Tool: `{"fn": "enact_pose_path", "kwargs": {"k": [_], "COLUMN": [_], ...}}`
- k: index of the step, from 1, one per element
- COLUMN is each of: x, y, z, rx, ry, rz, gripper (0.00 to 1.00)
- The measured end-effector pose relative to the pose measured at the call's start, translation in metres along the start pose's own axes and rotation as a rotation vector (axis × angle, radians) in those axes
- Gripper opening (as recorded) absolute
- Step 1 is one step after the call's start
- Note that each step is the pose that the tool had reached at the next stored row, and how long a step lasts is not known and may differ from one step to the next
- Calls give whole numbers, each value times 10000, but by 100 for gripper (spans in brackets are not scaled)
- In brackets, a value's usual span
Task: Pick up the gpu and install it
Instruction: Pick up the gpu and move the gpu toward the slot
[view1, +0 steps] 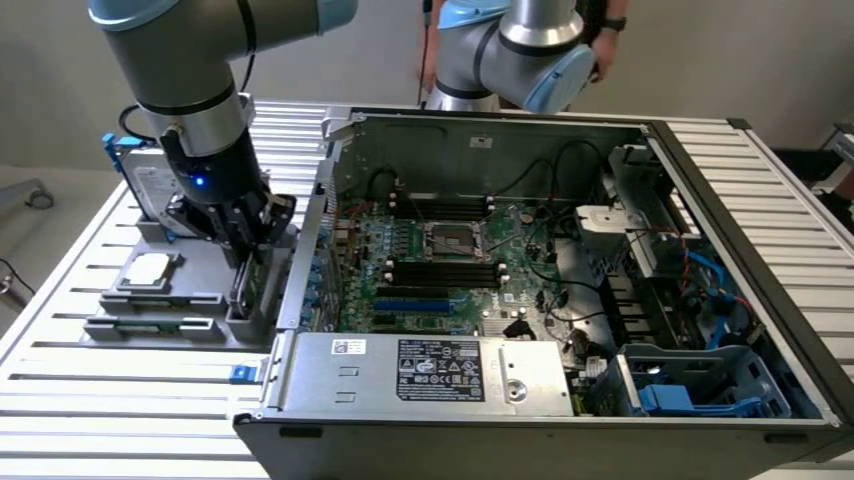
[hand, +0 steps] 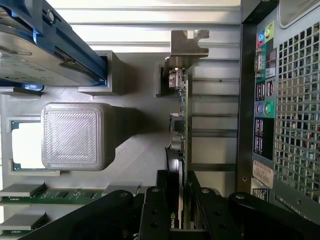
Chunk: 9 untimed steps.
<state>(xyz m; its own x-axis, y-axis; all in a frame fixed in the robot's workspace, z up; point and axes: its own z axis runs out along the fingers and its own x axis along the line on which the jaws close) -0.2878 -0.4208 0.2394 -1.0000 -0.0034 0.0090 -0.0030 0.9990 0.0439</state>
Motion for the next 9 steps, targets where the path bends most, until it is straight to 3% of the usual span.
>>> {"fn": "enact_pose_path", "kwargs": {"k": [9], "x": [-1], "y": [0], "z": [-7], "rx": [-17], "ry": [1], "rz": [-1], "gripper": [27]}}
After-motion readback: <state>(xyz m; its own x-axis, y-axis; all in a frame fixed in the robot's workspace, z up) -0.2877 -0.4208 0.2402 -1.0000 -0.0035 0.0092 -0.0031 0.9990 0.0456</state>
